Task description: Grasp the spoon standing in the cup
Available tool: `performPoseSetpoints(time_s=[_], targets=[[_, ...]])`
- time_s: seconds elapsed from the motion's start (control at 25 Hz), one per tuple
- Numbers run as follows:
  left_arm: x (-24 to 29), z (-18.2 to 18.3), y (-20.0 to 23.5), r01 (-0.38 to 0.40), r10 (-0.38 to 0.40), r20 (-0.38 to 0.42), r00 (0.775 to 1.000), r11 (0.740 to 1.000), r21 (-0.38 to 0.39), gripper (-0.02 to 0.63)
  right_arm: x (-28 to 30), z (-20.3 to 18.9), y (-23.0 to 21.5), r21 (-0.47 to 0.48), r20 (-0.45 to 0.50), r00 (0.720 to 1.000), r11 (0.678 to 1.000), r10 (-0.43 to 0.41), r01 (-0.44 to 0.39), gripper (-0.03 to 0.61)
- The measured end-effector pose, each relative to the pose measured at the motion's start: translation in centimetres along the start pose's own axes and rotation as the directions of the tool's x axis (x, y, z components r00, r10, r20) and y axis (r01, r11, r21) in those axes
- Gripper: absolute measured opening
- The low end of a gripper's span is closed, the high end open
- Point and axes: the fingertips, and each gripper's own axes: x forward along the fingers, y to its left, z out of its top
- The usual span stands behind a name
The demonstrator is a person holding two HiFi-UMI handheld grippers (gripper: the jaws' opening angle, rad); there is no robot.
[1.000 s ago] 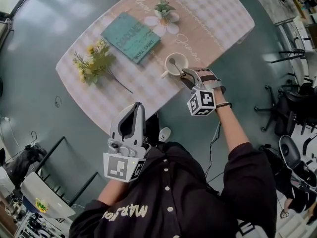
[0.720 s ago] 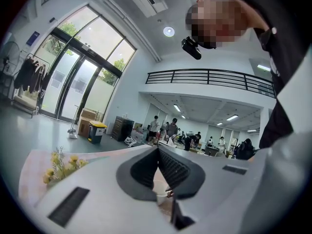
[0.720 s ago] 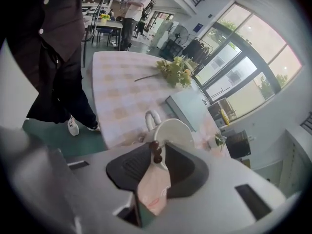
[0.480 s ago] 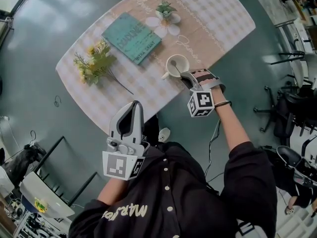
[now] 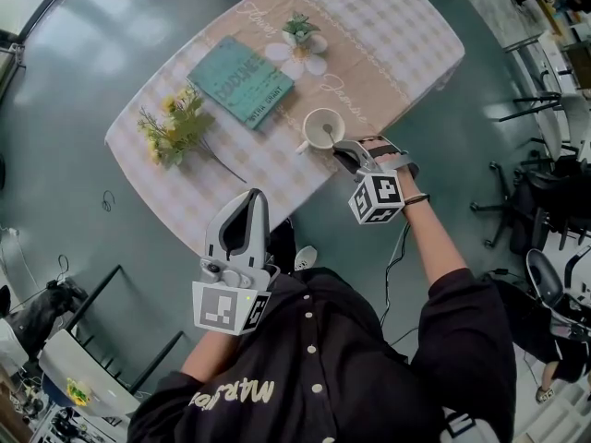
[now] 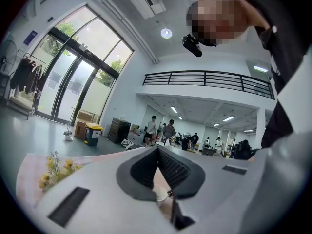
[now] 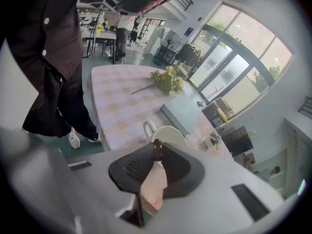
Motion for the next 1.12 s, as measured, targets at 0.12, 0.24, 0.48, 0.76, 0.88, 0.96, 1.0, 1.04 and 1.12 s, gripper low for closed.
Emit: performPoseSetpoints(time_s=[0.12,0.24,0.48,0.76,0.88,0.96,1.0,1.04,1.12], targets=[[0.1,0.5,-0.3,0.010,-0.010,0.011,1.000,1.000,0.009,0.011,-1.2,0.8,-0.9,0.124,0.059,0.998,0.992,-0.028,0.020,0.051],[0.2,1.1,-0.5,0.018,-0.018,0.022,1.000,1.000,0.019,0.011,-2.6,1.6,-1.8,0.250,0.104,0.993,0.968,-0.056,0.029,0.051],[0.4,2.5,-0.9,0.032,-0.034,0.048,0.998,0.998,0.047,0.011,-5.5,3.1,-3.4,0.451,0.165,0.977,0.891,-0.138,0.050,0.051],[0.8,4.5,-1.3,0.046,-0.052,0.085,0.995,0.996,0.075,0.011,-10.4,4.3,-7.3,0.688,0.221,0.922,0.721,-0.317,0.083,0.051],[0.9,5.2,-1.4,0.051,-0.060,0.096,0.994,0.995,0.091,0.011,-12.8,4.0,-8.9,0.762,0.212,0.888,0.638,-0.408,0.111,0.051],[1.0,5.6,-1.6,0.055,-0.066,0.102,0.993,0.993,0.104,0.011,-14.6,4.0,-9.8,0.794,0.214,0.859,0.595,-0.465,0.125,0.051],[1.0,5.9,-1.6,0.058,-0.069,0.107,0.992,0.992,0.111,0.011,-15.5,4.2,-10.2,0.807,0.217,0.843,0.576,-0.492,0.128,0.051],[1.1,6.2,-1.7,0.060,-0.073,0.112,0.991,0.991,0.118,0.011,-16.4,4.4,-10.6,0.819,0.220,0.827,0.559,-0.517,0.131,0.051],[1.1,6.9,-1.9,0.062,-0.078,0.121,0.990,0.989,0.132,0.011,-18.4,5.1,-11.4,0.840,0.228,0.792,0.526,-0.566,0.134,0.051]])
